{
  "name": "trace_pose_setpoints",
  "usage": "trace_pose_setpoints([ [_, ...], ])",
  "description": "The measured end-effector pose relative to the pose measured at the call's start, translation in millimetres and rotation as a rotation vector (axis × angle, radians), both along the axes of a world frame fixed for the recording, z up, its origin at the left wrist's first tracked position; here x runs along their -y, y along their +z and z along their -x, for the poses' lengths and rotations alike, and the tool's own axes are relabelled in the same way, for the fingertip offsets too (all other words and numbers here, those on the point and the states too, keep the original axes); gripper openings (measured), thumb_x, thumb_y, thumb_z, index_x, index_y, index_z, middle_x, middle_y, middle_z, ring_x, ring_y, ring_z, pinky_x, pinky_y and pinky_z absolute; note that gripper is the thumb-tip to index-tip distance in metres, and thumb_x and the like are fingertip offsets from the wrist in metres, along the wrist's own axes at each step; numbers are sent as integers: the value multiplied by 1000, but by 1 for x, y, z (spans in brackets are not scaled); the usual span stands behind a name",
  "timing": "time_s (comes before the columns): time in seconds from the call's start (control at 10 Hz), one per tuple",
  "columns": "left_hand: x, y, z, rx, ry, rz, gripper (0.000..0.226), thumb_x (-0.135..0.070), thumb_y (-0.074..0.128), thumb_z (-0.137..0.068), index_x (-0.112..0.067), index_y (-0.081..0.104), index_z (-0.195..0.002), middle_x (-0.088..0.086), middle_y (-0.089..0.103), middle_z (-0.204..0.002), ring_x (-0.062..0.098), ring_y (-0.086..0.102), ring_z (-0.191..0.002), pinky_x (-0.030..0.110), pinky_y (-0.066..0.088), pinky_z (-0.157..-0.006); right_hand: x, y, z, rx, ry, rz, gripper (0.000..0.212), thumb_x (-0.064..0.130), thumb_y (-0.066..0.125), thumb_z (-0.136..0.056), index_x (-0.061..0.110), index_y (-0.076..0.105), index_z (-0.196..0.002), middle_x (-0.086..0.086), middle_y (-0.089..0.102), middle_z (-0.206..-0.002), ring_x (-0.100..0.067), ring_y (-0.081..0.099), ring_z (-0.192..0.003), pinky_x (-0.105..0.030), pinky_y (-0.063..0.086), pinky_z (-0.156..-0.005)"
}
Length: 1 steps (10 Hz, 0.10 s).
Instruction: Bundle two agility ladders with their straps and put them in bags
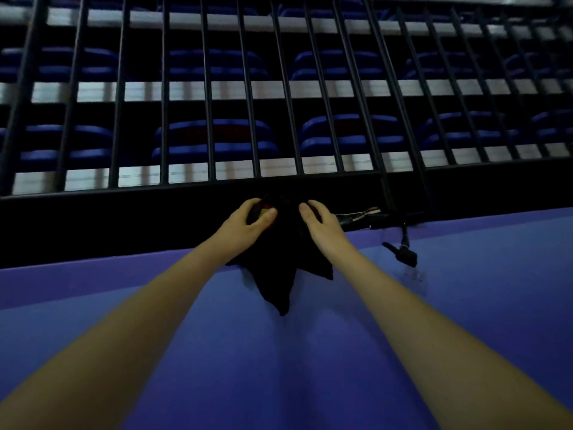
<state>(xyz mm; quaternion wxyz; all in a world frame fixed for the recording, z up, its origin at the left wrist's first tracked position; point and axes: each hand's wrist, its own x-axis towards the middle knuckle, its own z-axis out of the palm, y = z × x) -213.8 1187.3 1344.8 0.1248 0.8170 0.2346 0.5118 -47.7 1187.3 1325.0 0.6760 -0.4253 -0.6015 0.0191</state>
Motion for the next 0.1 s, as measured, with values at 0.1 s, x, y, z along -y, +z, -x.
trace_pose_setpoints([
  [0.1,5,0,8,111,2,-58,56,-35,47,-93,-16,30,-143,1,41,-132,16,43,-121,25,37,-95,9,1,-1,-46,-13,-49,56,52,41,-92,26,35,-140,-7,32,-147,-24,34,-133,-38,33,-108],
])
